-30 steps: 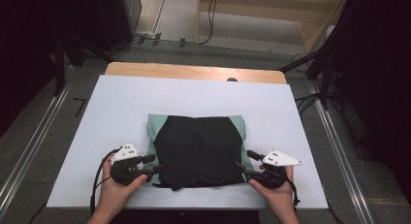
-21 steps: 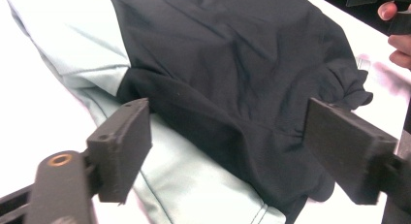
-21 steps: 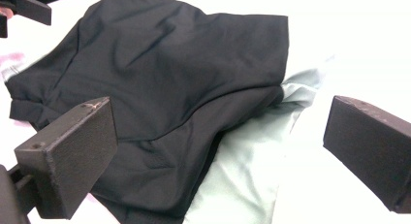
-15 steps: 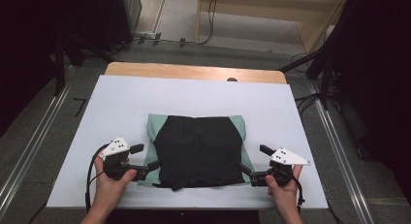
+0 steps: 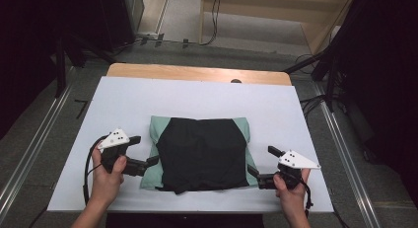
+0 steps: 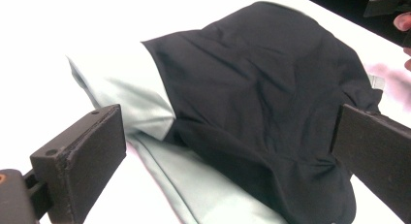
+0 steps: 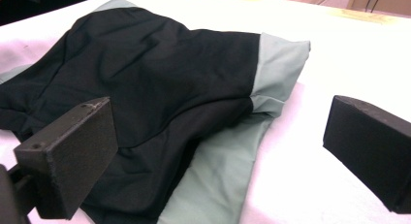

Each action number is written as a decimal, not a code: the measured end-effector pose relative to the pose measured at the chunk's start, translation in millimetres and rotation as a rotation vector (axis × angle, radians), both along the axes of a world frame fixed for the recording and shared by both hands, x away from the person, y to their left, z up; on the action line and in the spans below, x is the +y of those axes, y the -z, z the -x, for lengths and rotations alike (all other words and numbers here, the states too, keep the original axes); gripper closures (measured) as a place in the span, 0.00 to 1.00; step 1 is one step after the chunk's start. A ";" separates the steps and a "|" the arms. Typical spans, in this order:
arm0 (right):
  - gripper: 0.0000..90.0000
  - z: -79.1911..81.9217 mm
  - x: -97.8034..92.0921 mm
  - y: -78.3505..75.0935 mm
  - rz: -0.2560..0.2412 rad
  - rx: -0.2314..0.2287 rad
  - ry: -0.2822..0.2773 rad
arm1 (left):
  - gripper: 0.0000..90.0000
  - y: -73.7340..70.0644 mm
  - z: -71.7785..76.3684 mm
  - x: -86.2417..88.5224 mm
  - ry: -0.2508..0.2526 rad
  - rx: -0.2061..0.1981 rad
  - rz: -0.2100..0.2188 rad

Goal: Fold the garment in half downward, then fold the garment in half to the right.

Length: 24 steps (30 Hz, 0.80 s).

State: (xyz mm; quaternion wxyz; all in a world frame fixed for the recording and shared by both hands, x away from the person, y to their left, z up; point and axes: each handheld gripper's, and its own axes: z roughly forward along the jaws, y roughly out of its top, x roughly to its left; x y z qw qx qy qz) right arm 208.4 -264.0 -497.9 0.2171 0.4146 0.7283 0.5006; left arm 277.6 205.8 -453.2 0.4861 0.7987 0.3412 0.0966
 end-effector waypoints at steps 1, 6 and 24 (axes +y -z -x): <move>0.00 -0.4 -0.4 0.3 0.000 0.001 0.002 | 0.00 -3.7 -2.9 1.4 0.003 -0.001 0.001; 0.00 -1.8 -1.5 -0.2 -0.006 -0.003 0.005 | 0.00 -15.1 -13.8 3.2 0.000 -0.018 -0.018; 0.00 -3.9 -6.3 0.5 -0.009 -0.004 0.013 | 0.00 -27.0 -75.6 7.1 0.004 0.009 -0.018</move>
